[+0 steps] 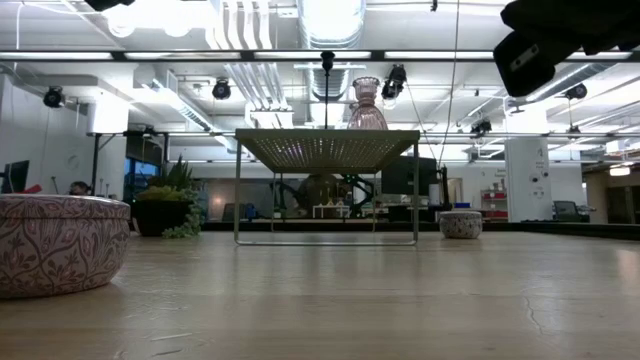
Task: Pick & Place candle stick holders
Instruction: Put the top black candle holder on the shelf aligned with the other black candle holder
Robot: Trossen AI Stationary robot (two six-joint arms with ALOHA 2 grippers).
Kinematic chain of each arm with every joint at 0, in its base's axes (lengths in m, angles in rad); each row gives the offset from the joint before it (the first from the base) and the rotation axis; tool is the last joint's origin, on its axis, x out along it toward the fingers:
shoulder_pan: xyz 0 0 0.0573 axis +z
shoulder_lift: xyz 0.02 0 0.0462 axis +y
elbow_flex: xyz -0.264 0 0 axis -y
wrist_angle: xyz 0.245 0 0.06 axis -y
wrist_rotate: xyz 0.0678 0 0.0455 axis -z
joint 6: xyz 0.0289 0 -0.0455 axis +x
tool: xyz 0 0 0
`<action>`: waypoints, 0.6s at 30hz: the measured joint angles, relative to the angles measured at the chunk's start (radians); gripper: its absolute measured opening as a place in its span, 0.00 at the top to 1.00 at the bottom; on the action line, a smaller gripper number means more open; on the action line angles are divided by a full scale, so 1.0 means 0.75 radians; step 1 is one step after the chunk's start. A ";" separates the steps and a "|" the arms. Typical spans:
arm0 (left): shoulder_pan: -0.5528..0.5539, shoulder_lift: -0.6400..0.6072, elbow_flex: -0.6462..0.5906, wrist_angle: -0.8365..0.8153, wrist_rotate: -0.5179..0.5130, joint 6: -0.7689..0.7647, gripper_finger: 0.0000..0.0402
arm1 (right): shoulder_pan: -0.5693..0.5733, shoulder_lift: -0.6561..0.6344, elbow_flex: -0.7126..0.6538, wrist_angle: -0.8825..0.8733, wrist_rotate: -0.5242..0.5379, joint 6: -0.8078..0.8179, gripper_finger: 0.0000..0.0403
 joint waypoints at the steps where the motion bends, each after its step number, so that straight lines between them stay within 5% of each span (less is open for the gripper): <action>1: -0.013 0.000 -0.014 0.022 -0.008 0.000 0.62 | 0.000 0.001 0.000 -0.001 0.000 0.014 0.98; 8: -0.021 -0.004 -0.185 0.358 -0.037 0.118 0.62 | -0.036 0.000 0.028 -0.024 -0.001 0.056 0.98; 18: -0.031 -0.007 -0.566 1.138 -0.075 0.319 0.62 | -0.141 -0.007 0.419 -0.956 -0.005 0.307 0.98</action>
